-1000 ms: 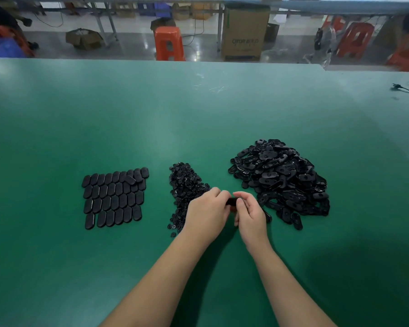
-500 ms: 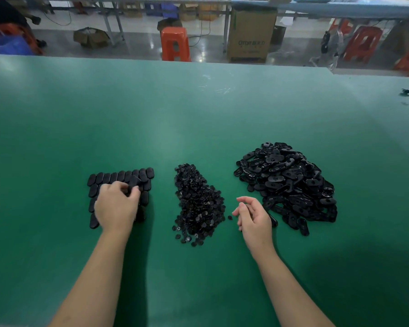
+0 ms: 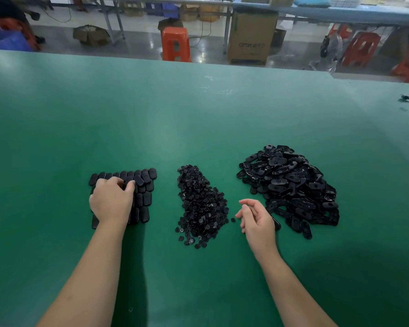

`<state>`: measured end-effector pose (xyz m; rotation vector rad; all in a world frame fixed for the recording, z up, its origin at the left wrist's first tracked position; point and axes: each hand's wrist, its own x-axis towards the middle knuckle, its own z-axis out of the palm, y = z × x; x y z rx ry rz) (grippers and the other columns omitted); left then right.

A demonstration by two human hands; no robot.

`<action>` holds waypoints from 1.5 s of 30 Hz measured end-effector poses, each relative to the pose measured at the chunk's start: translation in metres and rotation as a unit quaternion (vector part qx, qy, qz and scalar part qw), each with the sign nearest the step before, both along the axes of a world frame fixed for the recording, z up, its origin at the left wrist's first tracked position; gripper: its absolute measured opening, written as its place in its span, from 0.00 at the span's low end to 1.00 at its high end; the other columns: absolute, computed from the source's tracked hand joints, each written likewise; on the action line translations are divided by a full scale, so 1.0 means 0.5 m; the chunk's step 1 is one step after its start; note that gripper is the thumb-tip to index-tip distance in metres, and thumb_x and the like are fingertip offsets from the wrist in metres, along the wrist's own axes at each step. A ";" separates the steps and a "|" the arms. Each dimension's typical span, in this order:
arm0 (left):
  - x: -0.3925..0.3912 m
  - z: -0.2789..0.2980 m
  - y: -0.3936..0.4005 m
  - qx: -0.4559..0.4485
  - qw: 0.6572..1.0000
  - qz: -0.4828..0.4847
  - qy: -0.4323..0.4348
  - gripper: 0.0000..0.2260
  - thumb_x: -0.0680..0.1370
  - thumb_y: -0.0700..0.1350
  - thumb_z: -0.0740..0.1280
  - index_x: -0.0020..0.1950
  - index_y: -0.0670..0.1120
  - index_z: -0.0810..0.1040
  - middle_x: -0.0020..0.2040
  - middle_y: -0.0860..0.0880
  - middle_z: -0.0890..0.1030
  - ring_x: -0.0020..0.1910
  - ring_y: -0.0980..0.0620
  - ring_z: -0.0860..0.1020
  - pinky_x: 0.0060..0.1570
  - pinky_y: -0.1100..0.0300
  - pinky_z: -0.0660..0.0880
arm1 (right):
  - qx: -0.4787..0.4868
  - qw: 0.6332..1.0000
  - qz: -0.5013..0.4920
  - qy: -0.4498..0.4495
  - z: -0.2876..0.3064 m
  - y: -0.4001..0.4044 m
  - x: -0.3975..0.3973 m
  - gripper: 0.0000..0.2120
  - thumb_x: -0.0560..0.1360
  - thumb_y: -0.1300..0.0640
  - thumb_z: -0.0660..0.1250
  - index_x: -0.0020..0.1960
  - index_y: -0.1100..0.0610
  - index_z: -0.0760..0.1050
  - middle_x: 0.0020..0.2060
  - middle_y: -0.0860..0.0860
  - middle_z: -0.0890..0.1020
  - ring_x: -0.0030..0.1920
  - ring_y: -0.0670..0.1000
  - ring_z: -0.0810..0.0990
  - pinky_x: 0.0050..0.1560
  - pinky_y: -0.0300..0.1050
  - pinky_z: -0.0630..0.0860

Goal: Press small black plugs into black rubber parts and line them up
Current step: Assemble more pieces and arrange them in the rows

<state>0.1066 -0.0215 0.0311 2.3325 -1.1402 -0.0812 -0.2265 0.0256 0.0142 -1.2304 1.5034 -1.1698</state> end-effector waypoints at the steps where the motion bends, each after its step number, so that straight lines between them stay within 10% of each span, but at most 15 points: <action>1: -0.003 0.002 0.002 -0.016 1.000 -0.007 0.006 0.13 0.78 0.53 0.69 0.53 0.45 0.84 0.52 0.42 0.78 0.45 0.38 0.78 0.51 0.47 0.76 | -0.001 1.000 0.001 0.003 0.000 0.000 0.000 0.08 0.83 0.59 0.61 0.53 0.49 0.78 0.37 0.47 0.83 0.32 0.48 0.74 0.34 0.51 0.73; 12: -0.176 0.009 0.041 -0.052 0.968 -0.244 0.001 0.08 0.81 0.46 0.65 0.55 0.48 0.83 0.45 0.53 0.80 0.37 0.57 0.76 0.35 0.61 0.72 | 0.002 1.000 -0.005 0.026 -0.005 -0.001 0.000 0.09 0.83 0.59 0.61 0.52 0.48 0.78 0.37 0.47 0.83 0.31 0.47 0.74 0.34 0.51 0.74; 27: -0.215 -0.052 0.063 -0.034 0.982 -0.181 0.031 0.13 0.80 0.41 0.65 0.62 0.48 0.83 0.47 0.52 0.75 0.34 0.51 0.74 0.34 0.57 0.71 | 0.039 0.986 0.083 0.137 0.021 -0.008 -0.016 0.09 0.82 0.58 0.64 0.50 0.44 0.76 0.38 0.52 0.80 0.33 0.43 0.74 0.37 0.49 0.77; 33: -0.218 -0.055 0.062 -0.032 0.984 -0.176 0.023 0.12 0.80 0.42 0.64 0.60 0.46 0.83 0.48 0.52 0.74 0.33 0.51 0.74 0.34 0.58 0.70 | 0.052 0.898 0.062 0.432 0.058 -0.010 -0.102 0.10 0.83 0.54 0.62 0.62 0.50 0.77 0.50 0.45 0.76 0.43 0.46 0.78 0.44 0.44 0.75; 45: -0.216 -0.056 0.066 -0.030 0.983 -0.181 0.026 0.12 0.79 0.41 0.66 0.60 0.46 0.84 0.48 0.51 0.73 0.33 0.51 0.74 0.35 0.58 0.69 | 0.073 0.844 0.096 0.523 0.057 -0.020 -0.117 0.11 0.80 0.46 0.68 0.59 0.47 0.79 0.53 0.45 0.72 0.41 0.48 0.76 0.39 0.42 0.69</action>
